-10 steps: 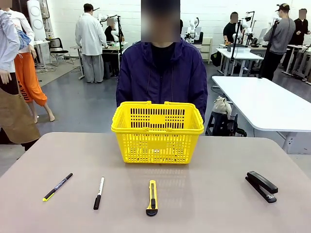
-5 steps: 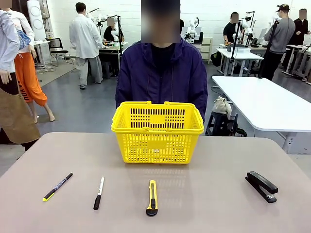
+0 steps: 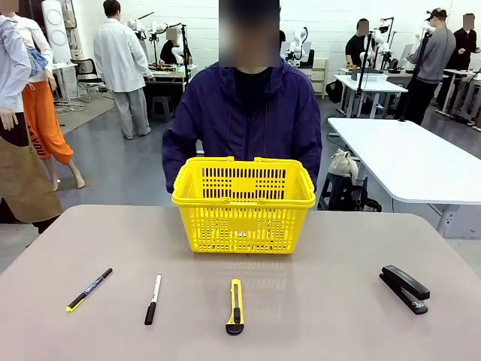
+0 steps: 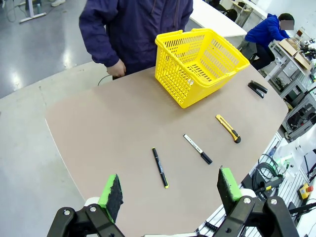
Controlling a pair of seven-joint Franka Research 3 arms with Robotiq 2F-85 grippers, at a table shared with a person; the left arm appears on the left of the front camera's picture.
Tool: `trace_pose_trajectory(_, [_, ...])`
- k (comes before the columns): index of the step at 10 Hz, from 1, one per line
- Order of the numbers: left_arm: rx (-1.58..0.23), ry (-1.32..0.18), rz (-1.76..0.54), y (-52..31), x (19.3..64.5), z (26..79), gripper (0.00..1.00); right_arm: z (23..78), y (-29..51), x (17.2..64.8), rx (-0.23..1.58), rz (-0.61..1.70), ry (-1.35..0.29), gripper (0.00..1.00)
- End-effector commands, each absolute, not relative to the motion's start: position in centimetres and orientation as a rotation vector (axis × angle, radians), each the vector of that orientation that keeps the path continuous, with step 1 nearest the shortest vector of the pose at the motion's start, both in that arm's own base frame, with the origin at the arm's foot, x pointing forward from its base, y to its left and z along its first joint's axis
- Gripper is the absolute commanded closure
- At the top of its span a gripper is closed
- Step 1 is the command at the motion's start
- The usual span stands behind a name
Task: Place the items the person wants into the basket.
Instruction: Pick up the item the person points to and place it in the Market Basket.
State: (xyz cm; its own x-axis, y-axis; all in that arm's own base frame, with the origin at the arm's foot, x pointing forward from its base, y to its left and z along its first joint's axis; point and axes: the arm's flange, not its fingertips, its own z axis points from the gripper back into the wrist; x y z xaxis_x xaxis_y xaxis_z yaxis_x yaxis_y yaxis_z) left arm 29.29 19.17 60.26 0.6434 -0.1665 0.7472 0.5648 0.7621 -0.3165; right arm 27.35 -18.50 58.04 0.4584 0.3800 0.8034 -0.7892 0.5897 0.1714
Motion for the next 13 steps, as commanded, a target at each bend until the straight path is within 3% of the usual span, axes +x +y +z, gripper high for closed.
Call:
trace_pose_trajectory(1, [-0.58, -0.783, -0.457, 19.25, 29.21, 60.19, 0.0, 58.18, -18.61, 27.52, 0.592, 0.789, -0.814, 0.0])
trace_pose_trajectory(13, [-0.58, -0.783, -0.457, 19.25, 29.21, 60.19, 0.0, 58.18, -18.61, 27.52, 0.592, 0.789, -0.814, 0.0])
